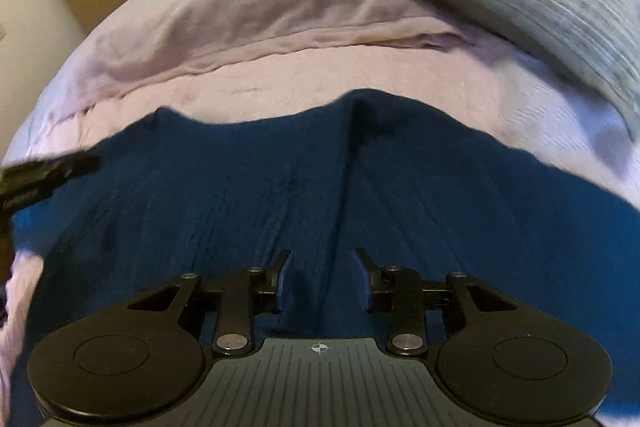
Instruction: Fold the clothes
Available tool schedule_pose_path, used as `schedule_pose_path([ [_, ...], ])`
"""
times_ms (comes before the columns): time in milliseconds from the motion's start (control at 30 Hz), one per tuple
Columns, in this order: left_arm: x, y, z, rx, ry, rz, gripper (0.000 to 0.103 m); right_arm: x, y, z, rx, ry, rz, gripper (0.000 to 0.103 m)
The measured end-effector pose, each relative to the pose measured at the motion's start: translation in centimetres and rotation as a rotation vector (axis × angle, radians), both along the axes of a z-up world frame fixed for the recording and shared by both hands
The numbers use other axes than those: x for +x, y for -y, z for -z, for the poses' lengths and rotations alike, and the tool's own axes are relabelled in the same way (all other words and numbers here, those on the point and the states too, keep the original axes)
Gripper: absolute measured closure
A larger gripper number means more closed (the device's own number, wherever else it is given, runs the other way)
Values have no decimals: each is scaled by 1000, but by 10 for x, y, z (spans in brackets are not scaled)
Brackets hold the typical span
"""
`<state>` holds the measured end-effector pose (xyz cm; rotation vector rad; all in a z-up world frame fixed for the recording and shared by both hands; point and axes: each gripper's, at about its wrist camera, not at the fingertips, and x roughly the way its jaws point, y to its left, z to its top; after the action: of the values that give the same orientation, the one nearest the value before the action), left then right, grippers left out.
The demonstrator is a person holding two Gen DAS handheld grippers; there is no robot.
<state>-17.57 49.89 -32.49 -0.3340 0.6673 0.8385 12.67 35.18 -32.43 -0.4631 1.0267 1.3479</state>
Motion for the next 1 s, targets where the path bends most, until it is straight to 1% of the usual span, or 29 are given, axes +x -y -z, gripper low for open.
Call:
schedule_pose_path([
  [133,-49,-6,-8,-25,-106,-168,77,-3,4,-10,-18,-33,71,67],
  [200,-82,-9,-10,-21,-165,-259,73,-10,3,-13,-26,-49,82,67],
  [267,-120,-15,-10,-21,-224,-358,72,-20,1,-20,-33,-38,89,67],
  [333,-158,-23,-10,-31,-256,-460,72,-33,-3,-23,-40,-30,96,67],
  [467,-245,-44,-4,-86,-224,-654,71,-63,-14,-26,-46,-28,115,67],
  [533,-280,-56,0,-119,-196,-722,71,-80,-19,-28,-38,-19,129,67],
  [633,-322,-73,5,-153,-111,-802,66,-107,-25,-29,-29,-24,139,67],
  [733,-344,-87,11,-177,-29,-855,64,-132,-31,-30,-22,-28,148,67],
  [833,-354,-103,24,-199,15,-889,63,-150,-31,-32,-19,-24,145,67],
  [933,-355,-106,36,-195,28,-913,62,-161,-30,-33,-23,-5,137,67],
  [1000,-352,-110,42,-176,16,-909,67,-163,-25,-34,-28,11,138,67],
])
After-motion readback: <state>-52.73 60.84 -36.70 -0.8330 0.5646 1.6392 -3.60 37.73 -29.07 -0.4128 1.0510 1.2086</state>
